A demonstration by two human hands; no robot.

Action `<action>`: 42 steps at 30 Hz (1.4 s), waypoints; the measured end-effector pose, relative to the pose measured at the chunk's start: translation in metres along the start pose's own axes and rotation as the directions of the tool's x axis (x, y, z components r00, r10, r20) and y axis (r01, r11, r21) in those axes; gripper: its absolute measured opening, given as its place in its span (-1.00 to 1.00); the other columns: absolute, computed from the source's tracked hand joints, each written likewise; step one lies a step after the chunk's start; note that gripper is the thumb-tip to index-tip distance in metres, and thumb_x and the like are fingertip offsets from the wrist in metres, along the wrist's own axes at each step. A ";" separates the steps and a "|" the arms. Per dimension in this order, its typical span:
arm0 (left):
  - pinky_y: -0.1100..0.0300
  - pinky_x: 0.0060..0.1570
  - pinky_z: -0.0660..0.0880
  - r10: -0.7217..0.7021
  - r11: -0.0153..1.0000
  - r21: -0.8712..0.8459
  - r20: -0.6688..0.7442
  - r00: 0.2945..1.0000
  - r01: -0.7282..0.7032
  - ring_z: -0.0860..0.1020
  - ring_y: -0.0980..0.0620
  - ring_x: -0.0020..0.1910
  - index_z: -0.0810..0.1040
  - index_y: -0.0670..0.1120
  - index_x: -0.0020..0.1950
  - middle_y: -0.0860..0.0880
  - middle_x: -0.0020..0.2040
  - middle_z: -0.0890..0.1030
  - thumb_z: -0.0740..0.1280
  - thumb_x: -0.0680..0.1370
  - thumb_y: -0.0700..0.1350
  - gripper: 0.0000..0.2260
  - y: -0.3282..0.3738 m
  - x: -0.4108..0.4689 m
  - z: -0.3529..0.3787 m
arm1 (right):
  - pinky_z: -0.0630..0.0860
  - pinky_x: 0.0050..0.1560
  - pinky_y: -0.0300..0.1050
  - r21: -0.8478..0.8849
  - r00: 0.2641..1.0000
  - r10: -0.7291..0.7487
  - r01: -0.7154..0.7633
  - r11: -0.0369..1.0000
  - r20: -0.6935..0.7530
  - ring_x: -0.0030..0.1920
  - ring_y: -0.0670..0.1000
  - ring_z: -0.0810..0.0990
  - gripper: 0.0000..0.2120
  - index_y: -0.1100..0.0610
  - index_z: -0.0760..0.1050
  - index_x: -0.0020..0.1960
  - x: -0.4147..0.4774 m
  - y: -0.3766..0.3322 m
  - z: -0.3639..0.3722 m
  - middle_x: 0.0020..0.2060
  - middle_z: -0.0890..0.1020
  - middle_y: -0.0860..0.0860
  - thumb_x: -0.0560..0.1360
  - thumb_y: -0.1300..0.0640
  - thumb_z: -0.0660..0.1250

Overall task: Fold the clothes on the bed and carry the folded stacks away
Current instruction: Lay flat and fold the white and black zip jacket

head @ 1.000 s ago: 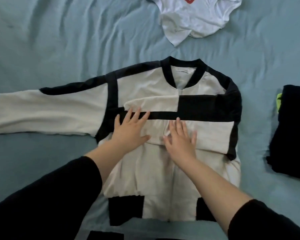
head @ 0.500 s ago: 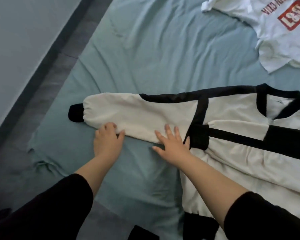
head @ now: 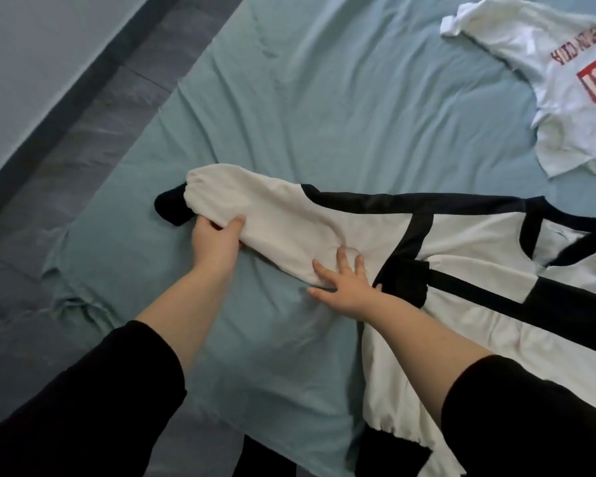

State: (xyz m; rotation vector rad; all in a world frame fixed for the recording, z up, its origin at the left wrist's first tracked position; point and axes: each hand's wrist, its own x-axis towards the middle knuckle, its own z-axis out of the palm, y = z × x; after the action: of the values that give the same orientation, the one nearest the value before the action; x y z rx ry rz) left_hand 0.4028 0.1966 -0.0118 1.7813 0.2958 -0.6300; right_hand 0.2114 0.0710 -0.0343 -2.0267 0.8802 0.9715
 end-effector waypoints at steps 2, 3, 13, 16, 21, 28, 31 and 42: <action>0.07 0.18 0.52 0.145 0.983 0.102 0.065 0.987 -0.151 0.59 0.00 0.13 0.50 -0.03 0.15 0.01 0.10 0.62 0.44 0.46 -0.18 -0.71 0.012 -0.022 0.006 | -0.15 0.38 0.49 0.055 1.000 -0.007 0.007 0.998 0.005 0.49 0.14 -0.43 -0.39 -0.42 -0.04 0.45 -0.003 0.000 -0.002 0.52 -0.34 -0.14 0.48 -0.39 0.12; 0.20 0.13 0.51 0.217 0.963 0.139 0.104 0.971 -0.230 0.58 0.07 0.12 0.50 -0.01 0.15 0.08 0.06 0.62 0.42 0.46 -0.18 -0.71 0.015 -0.035 0.012 | -0.16 0.38 0.48 0.082 1.000 -0.011 0.011 0.997 0.006 0.49 0.13 -0.43 -0.41 -0.41 -0.01 0.46 -0.006 0.000 -0.003 0.52 -0.34 -0.15 0.48 -0.38 0.12; 0.30 -0.20 0.32 0.468 0.640 0.309 0.569 0.676 -0.703 0.47 0.17 -0.24 0.44 -0.02 -0.04 0.12 -0.24 0.50 0.30 0.55 -0.12 -0.95 -0.008 -0.180 0.120 | 0.47 0.15 -0.13 0.949 0.959 0.189 0.246 -0.198 -0.209 0.13 -0.03 0.64 -0.68 0.03 0.51 0.23 -0.106 0.084 -0.012 0.07 0.69 0.01 0.58 -0.10 0.21; 0.21 -0.21 0.30 0.445 0.405 0.373 0.717 0.537 -0.834 0.54 -0.09 -0.17 0.46 -0.09 0.11 -0.07 -0.12 0.56 0.29 0.56 -0.10 -0.85 -0.039 -0.213 0.158 | 0.49 0.10 -0.08 0.869 0.932 0.317 0.298 -0.394 -0.176 0.09 0.01 0.66 -0.59 0.08 0.47 0.28 -0.134 0.149 -0.008 0.09 0.68 0.06 0.59 -0.16 0.16; 0.02 0.13 0.44 -0.125 0.201 0.515 0.857 0.499 -0.834 0.46 -0.16 0.25 -0.08 0.15 0.57 -0.11 0.33 0.39 0.30 0.55 -0.02 -0.28 -0.098 -0.238 0.201 | 0.43 0.29 -0.04 0.887 0.894 0.431 0.293 -0.358 -0.122 0.26 0.04 0.53 -0.36 0.06 0.31 0.42 -0.149 0.239 -0.004 0.22 0.55 0.03 0.46 -0.26 0.28; 0.03 0.30 0.29 0.042 0.010 0.473 0.880 0.473 -0.881 0.38 -0.08 0.30 0.21 0.12 0.52 0.01 0.34 0.40 0.21 0.58 -0.01 -0.51 -0.105 -0.249 0.201 | 0.57 0.14 0.08 0.970 0.755 0.638 0.237 -0.047 -0.153 0.04 0.11 0.63 -0.61 0.11 0.50 0.15 -0.133 0.242 -0.014 0.04 0.65 0.09 0.37 0.11 0.50; 0.04 0.39 -0.04 0.286 -0.131 0.507 0.842 0.458 -0.852 0.15 -0.03 0.48 0.23 0.16 0.50 0.04 0.49 0.26 0.16 0.61 -0.02 -0.55 -0.096 -0.250 0.198 | 0.55 -0.03 -0.02 0.925 0.711 0.677 0.362 -0.118 -0.191 -0.11 0.07 0.59 -0.87 0.08 0.53 -0.14 -0.138 0.255 -0.024 -0.15 0.63 0.07 0.38 0.28 0.30; -0.26 0.46 -0.27 -0.059 -0.241 0.580 0.792 0.608 -0.779 -0.37 -0.13 0.52 -0.27 0.28 0.52 0.00 0.58 -0.29 -0.15 0.59 0.29 -0.46 -0.113 -0.224 0.232 | 0.48 0.10 0.00 0.958 0.519 0.806 0.188 0.216 -0.284 0.02 0.06 0.53 -0.68 0.13 0.48 0.19 -0.168 0.404 -0.008 0.12 0.60 0.12 0.46 0.34 0.26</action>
State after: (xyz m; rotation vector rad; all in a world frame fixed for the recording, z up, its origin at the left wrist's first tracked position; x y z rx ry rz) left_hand 0.1003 0.0384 -0.0231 2.6530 -1.8379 -0.9029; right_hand -0.1914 -0.0985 -0.0123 -0.9522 1.9253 -0.5061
